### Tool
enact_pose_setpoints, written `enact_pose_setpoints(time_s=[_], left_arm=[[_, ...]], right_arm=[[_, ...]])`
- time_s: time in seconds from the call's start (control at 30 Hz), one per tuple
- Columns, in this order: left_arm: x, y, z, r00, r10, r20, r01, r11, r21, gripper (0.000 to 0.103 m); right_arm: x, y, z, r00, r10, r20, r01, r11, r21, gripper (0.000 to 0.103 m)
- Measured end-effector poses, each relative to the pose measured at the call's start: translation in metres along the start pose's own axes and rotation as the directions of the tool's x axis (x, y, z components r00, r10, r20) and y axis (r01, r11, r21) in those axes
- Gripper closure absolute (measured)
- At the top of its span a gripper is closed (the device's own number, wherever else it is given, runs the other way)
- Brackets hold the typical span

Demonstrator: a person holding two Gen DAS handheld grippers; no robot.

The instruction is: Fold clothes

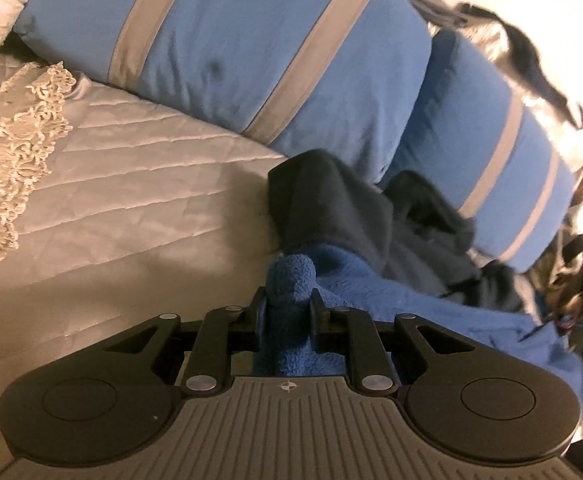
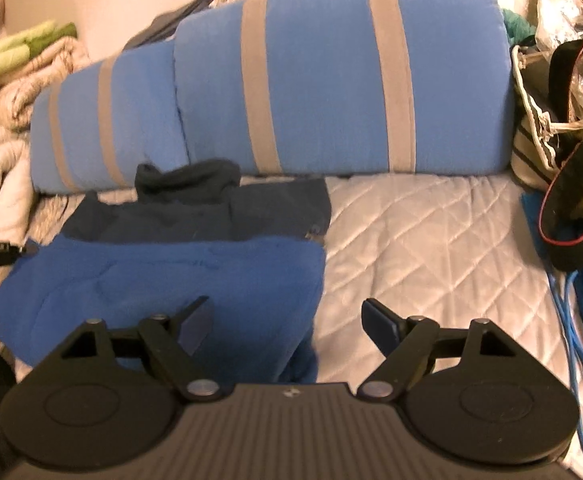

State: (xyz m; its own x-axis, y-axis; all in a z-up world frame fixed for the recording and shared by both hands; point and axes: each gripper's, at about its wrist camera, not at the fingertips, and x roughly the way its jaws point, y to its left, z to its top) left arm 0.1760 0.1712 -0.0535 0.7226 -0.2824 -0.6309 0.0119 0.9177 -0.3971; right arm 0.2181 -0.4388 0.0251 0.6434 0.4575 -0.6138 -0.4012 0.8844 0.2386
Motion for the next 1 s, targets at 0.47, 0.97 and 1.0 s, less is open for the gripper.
enact_pose_setpoints(time_s=[0.47, 0.97, 1.0], left_arm=[[0.006, 0.000, -0.001, 1.000, 0.026, -0.013, -0.026, 1.000, -0.003, 0.083], [-0.016, 0.006, 0.000, 0.995, -0.077, 0.065, 0.080, 0.996, -0.032, 0.084], [-0.020, 0.006, 0.001, 0.993, -0.087, 0.076, 0.090, 0.995, -0.031, 0.084]], right_arm=[[0.091, -0.060, -0.004, 0.969, 0.239, 0.069, -0.247, 0.958, 0.143, 0.037], [0.084, -0.069, -0.005, 0.938, 0.290, 0.188, -0.335, 0.897, 0.289, 0.091], [0.081, -0.069, -0.003, 0.938, 0.287, 0.194, -0.336, 0.891, 0.307, 0.091]])
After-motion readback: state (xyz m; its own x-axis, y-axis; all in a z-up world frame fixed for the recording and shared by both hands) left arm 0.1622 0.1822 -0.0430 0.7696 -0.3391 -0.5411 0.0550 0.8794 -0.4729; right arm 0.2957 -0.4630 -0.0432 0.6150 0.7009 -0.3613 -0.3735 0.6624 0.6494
